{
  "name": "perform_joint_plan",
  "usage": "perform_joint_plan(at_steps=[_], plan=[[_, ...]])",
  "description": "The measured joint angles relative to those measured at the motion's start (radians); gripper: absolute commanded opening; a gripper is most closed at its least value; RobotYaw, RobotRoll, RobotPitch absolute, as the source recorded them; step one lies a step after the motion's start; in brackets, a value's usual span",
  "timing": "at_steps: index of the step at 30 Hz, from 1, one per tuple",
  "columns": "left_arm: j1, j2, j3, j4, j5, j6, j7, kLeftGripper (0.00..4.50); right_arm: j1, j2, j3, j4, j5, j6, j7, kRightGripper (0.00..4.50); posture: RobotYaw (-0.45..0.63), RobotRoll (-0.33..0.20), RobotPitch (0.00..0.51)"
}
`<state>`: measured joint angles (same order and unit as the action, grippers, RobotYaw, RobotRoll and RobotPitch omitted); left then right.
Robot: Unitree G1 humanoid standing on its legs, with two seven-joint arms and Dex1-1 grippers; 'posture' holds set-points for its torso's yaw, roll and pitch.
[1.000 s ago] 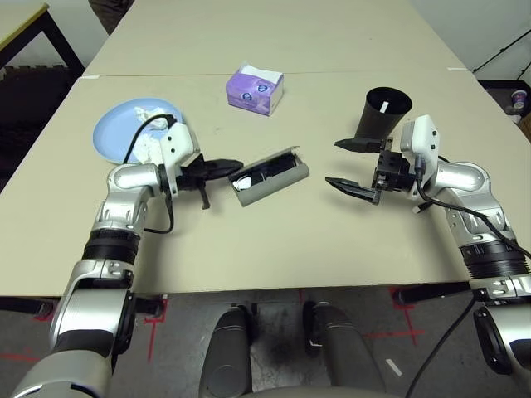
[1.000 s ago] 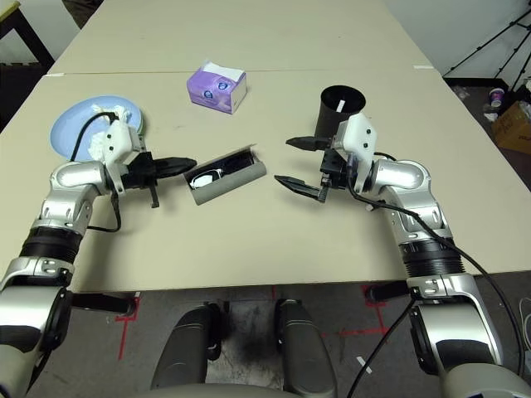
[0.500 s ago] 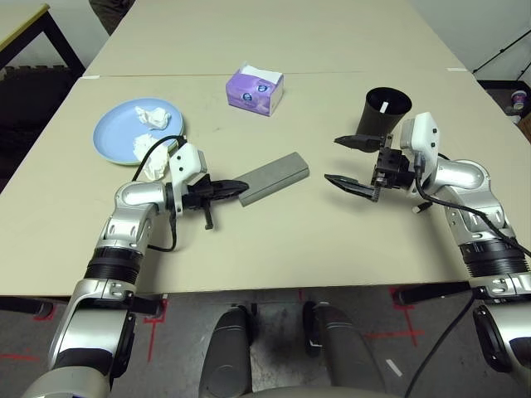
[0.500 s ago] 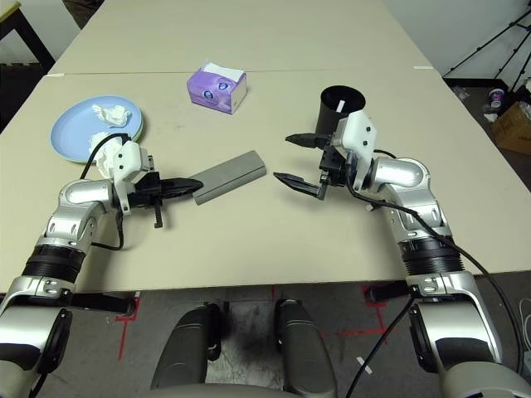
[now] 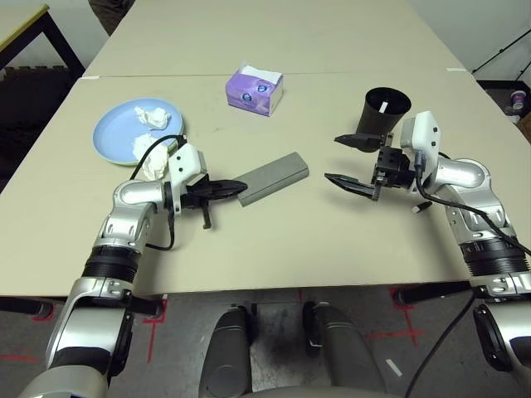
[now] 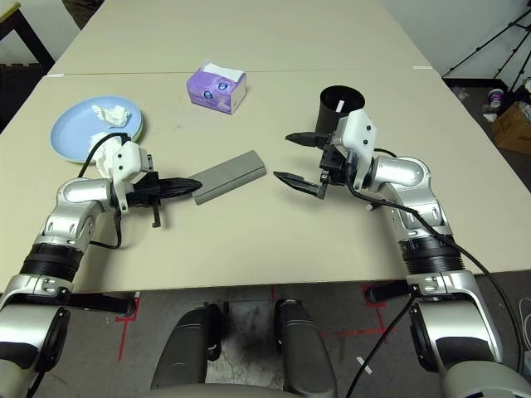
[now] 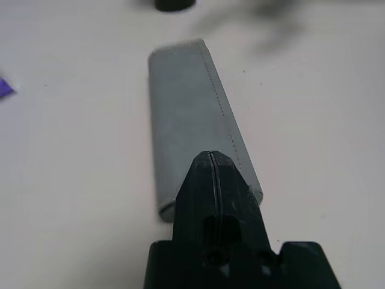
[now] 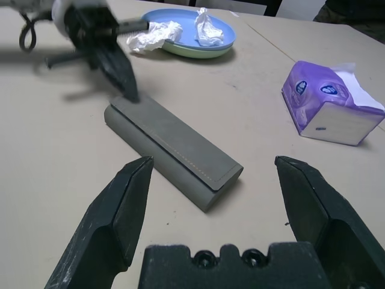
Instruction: Organize and tidy the items on the table.
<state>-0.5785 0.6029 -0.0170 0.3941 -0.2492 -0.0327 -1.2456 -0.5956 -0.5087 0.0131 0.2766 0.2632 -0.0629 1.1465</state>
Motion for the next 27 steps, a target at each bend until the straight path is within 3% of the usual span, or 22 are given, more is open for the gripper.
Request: perform_joint_plan(at_steps=[5, 11, 13, 18, 23, 27], plan=[[0.006, 0.029, 0.048, -0.149, -0.056, 0.081, 0.033, 0.04, 0.007, -0.001, 0.0, 0.0, 0.0, 0.0, -0.001, 4.5, -0.01, 0.0, 0.161], [-0.038, 0.005, 0.088, -0.185, -0.097, 0.158, 0.129, 0.04, 0.008, -0.003, 0.0, 0.011, 0.003, 0.017, -0.002, 4.5, -0.01, 0.0, 0.156], [-0.057, -0.012, 0.095, -0.186, -0.107, 0.161, 0.151, 0.56, 0.003, -0.004, -0.001, 0.023, 0.009, 0.027, -0.003, 4.5, -0.01, 0.0, 0.156], [-0.066, -0.064, 0.051, -0.189, -0.11, 0.149, 0.133, 2.4, -0.012, -0.013, -0.003, 0.038, 0.013, 0.035, -0.005, 4.5, -0.03, 0.0, 0.159], [-0.067, -0.04, -0.017, -0.18, -0.102, 0.125, 0.018, 4.32, -0.012, -0.038, -0.004, 0.039, 0.013, 0.038, -0.003, 4.5, -0.04, 0.0, 0.169], [-0.072, -0.028, -0.064, -0.168, -0.1, 0.11, -0.084, 4.45, -0.023, -0.069, -0.002, 0.048, 0.011, 0.046, 0.014, 4.5, -0.05, 0.0, 0.175]])
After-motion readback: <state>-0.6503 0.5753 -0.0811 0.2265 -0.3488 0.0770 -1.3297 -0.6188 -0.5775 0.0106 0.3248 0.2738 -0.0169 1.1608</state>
